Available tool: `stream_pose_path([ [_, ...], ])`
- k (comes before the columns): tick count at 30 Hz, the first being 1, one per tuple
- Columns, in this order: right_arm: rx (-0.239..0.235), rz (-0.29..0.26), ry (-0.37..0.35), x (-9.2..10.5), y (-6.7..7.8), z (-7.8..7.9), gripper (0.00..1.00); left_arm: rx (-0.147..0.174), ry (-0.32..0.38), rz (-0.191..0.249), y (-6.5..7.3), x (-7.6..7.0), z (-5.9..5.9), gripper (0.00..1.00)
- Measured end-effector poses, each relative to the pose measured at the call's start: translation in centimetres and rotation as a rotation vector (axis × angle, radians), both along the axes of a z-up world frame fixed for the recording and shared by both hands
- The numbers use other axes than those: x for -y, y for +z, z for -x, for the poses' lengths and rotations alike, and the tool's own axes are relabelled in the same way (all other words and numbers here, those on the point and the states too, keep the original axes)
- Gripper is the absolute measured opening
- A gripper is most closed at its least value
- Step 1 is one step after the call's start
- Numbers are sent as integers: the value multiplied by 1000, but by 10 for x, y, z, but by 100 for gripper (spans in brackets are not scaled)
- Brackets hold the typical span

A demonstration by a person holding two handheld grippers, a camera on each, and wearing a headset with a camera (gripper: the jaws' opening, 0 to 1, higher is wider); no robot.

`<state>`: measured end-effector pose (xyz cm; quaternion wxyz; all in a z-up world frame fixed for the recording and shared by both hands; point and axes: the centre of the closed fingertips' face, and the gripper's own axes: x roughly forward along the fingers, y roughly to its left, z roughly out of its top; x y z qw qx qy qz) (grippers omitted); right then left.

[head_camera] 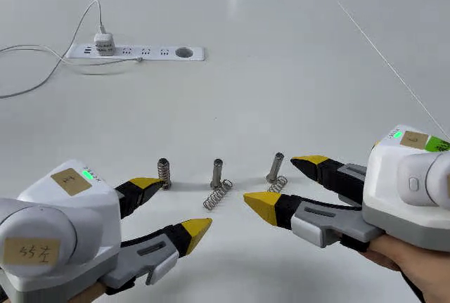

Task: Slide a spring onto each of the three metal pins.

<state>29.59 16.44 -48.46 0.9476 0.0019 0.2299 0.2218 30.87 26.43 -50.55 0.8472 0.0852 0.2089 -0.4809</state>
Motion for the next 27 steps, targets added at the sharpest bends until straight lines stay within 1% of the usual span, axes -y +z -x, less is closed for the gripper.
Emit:
stream_pose_path([
  [4, -9, -4, 3, 6, -4, 6, 57, -5, -22, -20, -5, 7, 0, 47],
  [8, -13, 8, 8, 11, -6, 11, 58, -15, -25, -30, -9, 11, -4, 45],
  [11, -17, 13, 5, 15, -7, 12, 58, -30, -23, -39, -14, 14, -6, 43],
  [14, -22, 8, -2, 19, -9, 14, 58, -52, -26, -48, -21, 17, -8, 40],
  [17, -28, 18, -1, 20, -12, 16, 59, -54, -33, -72, -26, 20, -8, 36],
  [21, -30, 26, 1, 21, -14, 17, 59, -49, -45, -79, -30, 25, -8, 34],
  [23, -31, 24, -2, 21, -15, 18, 59, -49, -49, -90, -33, 28, -9, 33],
  [27, -29, 18, -10, 23, -14, 18, 59, -55, -52, -99, -38, 32, -11, 28],
])
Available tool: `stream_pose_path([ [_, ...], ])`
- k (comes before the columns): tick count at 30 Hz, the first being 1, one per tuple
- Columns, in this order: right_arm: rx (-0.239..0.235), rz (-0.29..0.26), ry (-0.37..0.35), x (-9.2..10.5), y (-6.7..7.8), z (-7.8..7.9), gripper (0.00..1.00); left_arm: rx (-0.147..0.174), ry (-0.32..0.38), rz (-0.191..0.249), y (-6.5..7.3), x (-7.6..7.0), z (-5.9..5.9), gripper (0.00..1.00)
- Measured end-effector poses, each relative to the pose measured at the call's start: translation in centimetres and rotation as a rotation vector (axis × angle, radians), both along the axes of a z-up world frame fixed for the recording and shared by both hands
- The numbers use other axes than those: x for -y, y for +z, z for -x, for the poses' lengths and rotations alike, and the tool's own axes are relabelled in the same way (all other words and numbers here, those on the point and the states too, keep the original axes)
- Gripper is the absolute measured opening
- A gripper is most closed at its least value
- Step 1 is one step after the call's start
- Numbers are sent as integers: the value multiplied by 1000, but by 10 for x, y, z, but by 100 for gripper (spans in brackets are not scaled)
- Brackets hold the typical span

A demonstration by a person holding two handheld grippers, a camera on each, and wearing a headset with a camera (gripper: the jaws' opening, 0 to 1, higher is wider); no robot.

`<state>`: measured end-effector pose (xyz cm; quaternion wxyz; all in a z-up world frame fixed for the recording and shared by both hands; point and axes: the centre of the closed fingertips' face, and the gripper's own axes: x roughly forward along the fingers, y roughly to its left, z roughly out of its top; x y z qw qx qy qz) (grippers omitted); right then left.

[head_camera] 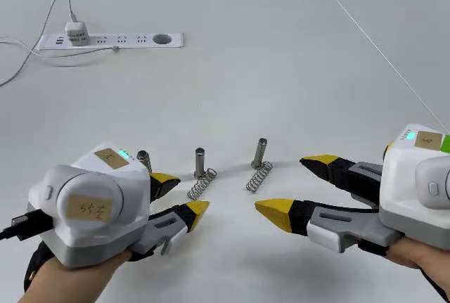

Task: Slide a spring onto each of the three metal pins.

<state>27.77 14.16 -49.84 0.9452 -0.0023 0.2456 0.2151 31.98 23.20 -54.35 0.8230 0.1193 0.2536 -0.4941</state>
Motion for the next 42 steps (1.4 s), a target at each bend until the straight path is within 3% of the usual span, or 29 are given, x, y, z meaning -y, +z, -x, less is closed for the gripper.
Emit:
stream_pose_path([
  [5, 3, -7, -9, 2, 1, 0, 58, 1, 11, -29, -7, 1, -4, 25],
  [18, 0, -10, -21, 2, 1, -1, 58, -24, 22, -50, -18, 5, -7, 15],
  [26, -5, -7, -33, 5, 1, -2, 58, -17, 22, -59, -20, 5, -8, 12],
  [28, -6, -8, -36, 6, 1, -2, 58, -1, 8, -70, -20, 4, -8, 11],
  [34, 2, -35, -67, 9, 5, -4, 56, 11, -25, -68, -17, 3, -1, 10],
  [42, 4, -120, -106, 6, 14, -7, 55, 30, -43, -3, 4, 1, 9, 10],
])
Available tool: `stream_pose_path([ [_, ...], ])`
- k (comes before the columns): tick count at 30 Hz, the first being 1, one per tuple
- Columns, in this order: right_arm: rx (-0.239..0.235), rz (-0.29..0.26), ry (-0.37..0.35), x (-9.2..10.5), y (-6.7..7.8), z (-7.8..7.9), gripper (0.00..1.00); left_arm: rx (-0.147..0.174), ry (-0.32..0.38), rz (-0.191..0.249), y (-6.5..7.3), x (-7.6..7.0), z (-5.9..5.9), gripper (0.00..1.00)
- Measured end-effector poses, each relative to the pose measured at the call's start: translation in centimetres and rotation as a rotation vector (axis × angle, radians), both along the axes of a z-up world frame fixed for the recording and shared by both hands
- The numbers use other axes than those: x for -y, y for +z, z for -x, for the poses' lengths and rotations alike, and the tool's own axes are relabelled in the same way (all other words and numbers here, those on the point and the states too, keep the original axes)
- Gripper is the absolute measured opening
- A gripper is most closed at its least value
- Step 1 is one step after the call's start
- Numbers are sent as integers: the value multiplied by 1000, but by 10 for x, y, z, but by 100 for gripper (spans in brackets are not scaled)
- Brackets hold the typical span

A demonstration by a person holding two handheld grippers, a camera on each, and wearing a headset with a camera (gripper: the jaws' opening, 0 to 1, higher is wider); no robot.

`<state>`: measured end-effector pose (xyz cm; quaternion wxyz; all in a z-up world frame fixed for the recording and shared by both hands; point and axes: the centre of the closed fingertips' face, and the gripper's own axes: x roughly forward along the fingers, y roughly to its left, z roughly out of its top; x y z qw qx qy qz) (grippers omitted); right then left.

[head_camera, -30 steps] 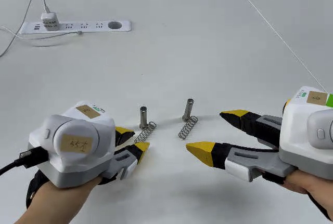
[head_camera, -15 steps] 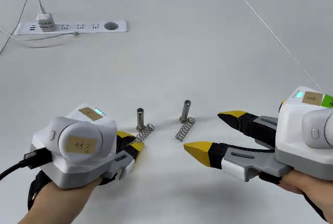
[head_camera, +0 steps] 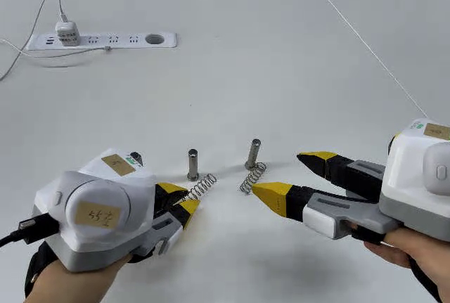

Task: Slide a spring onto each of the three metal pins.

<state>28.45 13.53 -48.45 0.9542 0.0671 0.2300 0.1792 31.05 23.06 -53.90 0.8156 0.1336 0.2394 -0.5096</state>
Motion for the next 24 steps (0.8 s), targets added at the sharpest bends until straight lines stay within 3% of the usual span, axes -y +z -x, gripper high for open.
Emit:
stream_pose_path([
  [12, 17, -144, -8, -19, 19, -8, 48, 40, 30, 118, 41, -3, 8, 10],
  [17, 26, -252, 7, -36, 31, -14, 45, 59, 42, 154, 52, -3, 9, 10],
  [24, 25, -403, 10, -52, 46, -22, 37, 67, 56, 272, 72, -2, 8, 10],
])
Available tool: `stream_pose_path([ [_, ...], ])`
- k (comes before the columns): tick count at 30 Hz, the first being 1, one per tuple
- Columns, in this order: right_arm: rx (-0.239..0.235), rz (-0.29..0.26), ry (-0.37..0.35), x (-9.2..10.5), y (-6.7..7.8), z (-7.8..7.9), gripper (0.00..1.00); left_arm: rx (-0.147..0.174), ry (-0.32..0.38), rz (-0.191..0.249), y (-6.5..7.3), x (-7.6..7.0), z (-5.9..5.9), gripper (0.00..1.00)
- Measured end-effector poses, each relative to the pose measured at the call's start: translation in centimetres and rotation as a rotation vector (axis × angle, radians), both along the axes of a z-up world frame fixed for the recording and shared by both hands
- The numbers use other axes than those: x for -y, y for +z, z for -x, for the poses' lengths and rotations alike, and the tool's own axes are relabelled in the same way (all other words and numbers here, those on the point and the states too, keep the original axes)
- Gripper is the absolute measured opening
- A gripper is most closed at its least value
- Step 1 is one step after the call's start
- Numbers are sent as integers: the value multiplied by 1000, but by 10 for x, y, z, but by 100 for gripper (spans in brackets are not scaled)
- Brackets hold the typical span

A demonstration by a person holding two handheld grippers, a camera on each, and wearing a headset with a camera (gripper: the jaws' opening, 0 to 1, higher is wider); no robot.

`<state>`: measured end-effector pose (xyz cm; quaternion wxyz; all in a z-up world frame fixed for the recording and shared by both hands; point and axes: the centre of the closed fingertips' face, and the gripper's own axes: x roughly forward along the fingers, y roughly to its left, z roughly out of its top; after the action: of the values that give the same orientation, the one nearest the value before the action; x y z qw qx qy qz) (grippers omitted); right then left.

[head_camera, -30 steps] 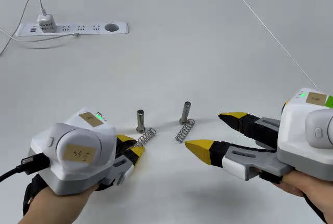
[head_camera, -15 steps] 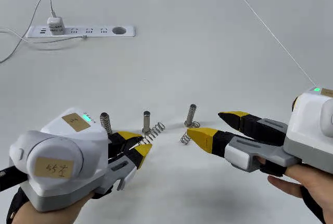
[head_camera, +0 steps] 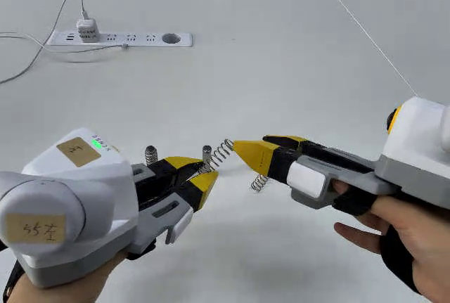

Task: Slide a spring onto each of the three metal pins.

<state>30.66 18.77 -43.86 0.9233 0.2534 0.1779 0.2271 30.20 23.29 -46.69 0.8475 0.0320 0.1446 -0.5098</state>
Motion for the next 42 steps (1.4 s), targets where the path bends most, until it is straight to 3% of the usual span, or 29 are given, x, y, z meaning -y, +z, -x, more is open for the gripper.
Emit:
stream_pose_path([
  [5, -12, -48, 21, -9, 3, -2, 31, 8, 11, 50, 6, -2, -1, 10],
  [12, -48, -121, 29, -17, 1, -5, 28, 15, 5, 88, 11, -3, 1, 10],
  [26, -58, -187, 55, -27, 7, -7, 18, 20, -27, 190, 28, 1, 8, 10],
  [42, -43, -235, 76, -30, 13, -9, 12, -12, -17, 181, 26, 0, 7, 11],
])
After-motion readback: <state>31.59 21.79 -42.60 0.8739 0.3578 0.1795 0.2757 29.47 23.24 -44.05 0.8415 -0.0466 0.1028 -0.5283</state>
